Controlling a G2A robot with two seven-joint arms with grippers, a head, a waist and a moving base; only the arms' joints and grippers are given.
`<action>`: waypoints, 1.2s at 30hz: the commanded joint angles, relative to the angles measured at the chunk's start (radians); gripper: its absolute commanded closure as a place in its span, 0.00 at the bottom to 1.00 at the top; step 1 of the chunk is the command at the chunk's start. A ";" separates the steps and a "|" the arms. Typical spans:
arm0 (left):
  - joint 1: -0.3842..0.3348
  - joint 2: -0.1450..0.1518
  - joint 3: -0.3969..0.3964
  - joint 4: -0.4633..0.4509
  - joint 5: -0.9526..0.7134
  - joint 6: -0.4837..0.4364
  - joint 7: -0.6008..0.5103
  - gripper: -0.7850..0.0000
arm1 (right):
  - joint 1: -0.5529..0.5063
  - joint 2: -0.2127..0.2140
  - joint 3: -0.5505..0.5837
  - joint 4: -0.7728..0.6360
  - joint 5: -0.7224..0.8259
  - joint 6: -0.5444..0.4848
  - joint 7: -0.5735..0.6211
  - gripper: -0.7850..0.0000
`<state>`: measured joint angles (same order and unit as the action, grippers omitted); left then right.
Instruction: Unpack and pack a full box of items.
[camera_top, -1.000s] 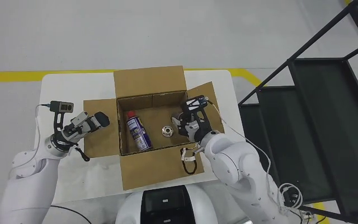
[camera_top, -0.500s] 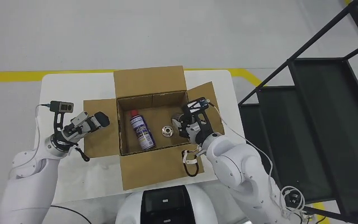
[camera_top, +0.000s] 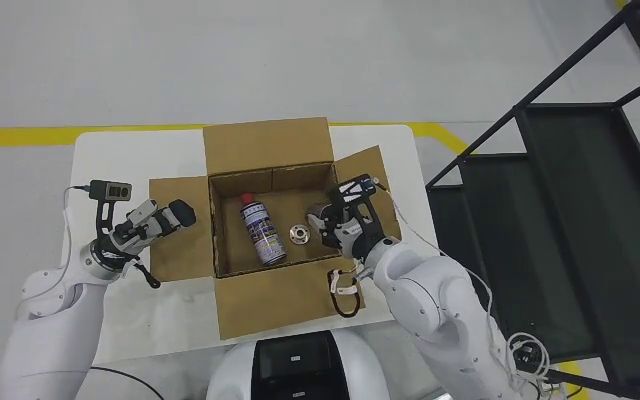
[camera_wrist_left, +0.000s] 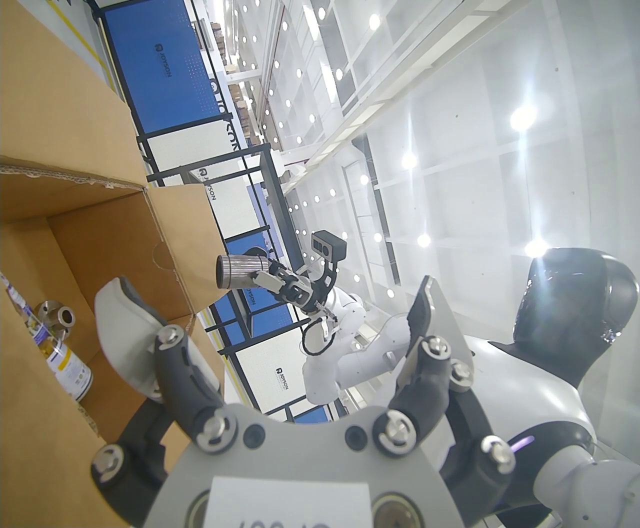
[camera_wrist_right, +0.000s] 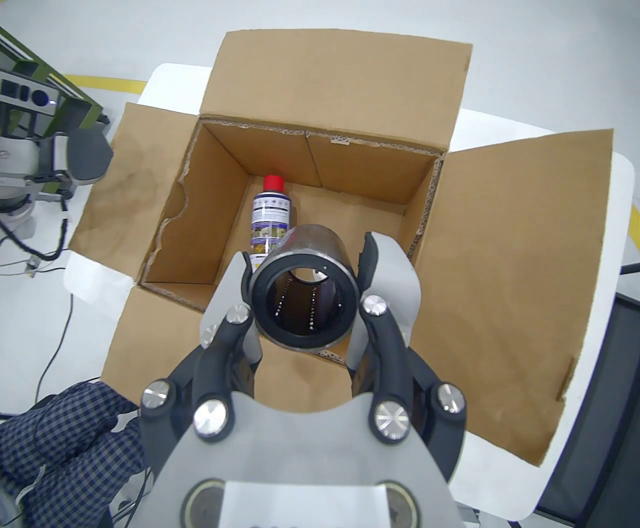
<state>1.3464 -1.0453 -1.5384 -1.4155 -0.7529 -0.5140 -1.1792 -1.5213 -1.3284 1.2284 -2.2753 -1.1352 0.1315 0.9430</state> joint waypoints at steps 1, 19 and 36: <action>0.000 0.000 0.000 0.000 0.000 0.000 0.000 0.00 | -0.017 0.006 0.066 -0.036 0.064 -0.027 0.023 1.00; 0.000 0.000 0.000 0.000 0.000 0.000 0.000 0.00 | -0.152 0.033 0.710 0.036 0.451 -0.008 -0.003 1.00; 0.000 0.000 0.000 0.000 0.000 0.000 0.000 0.00 | -0.123 0.028 0.510 0.398 0.285 0.195 -0.164 1.00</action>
<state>1.3464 -1.0453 -1.5384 -1.4155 -0.7529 -0.5140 -1.1792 -1.6550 -1.3004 1.7508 -1.9022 -0.8446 0.3159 0.7833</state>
